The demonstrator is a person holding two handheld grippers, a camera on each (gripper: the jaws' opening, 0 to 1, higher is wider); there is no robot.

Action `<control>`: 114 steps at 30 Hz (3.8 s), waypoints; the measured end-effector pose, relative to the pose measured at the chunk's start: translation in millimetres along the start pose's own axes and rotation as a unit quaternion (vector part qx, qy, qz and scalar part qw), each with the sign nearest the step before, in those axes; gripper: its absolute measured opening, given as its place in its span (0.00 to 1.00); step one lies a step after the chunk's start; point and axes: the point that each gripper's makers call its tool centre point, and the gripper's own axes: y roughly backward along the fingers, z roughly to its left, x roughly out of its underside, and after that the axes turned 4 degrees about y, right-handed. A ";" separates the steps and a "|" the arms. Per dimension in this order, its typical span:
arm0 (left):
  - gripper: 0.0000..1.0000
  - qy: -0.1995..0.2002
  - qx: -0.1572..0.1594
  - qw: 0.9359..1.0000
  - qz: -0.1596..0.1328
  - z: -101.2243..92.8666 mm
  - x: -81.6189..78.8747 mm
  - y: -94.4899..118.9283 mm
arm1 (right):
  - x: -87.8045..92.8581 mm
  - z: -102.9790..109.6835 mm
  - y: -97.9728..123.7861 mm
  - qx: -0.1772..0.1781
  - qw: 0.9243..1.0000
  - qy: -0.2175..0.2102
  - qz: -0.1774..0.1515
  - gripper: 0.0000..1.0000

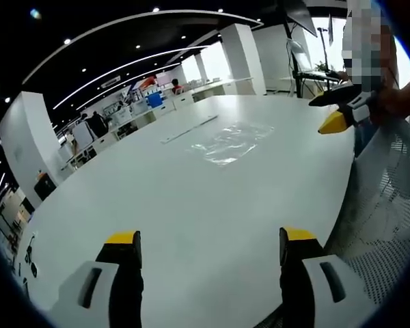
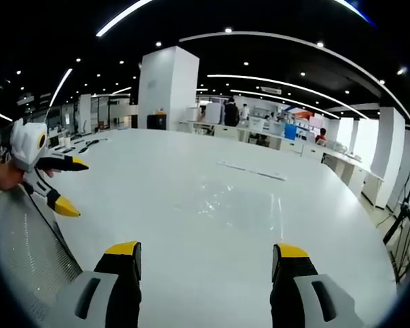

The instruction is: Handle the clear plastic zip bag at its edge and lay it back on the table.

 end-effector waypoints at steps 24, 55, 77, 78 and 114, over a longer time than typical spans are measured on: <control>0.82 -0.007 -0.005 1.000 0.000 2.3 -0.5 0.0 | -1.4 -4.4 0.3 0.009 1.000 -0.003 -0.004 0.78; 0.87 0.007 0.000 1.000 0.002 1.8 4.3 -2.2 | 2.2 -0.3 -5.9 -0.003 1.000 0.001 -0.008 0.85; 0.91 0.004 0.016 1.000 0.002 -7.1 0.2 -0.4 | 5.7 1.5 -7.6 0.003 1.000 0.017 0.005 0.89; 0.90 0.005 0.017 1.000 0.002 -7.0 0.7 -1.0 | 5.5 1.2 -7.5 0.004 1.000 0.019 0.005 0.88; 0.95 0.030 0.018 0.999 -0.029 1.5 -32.1 8.9 | -15.3 6.4 -11.6 -0.026 0.999 0.023 -0.002 0.91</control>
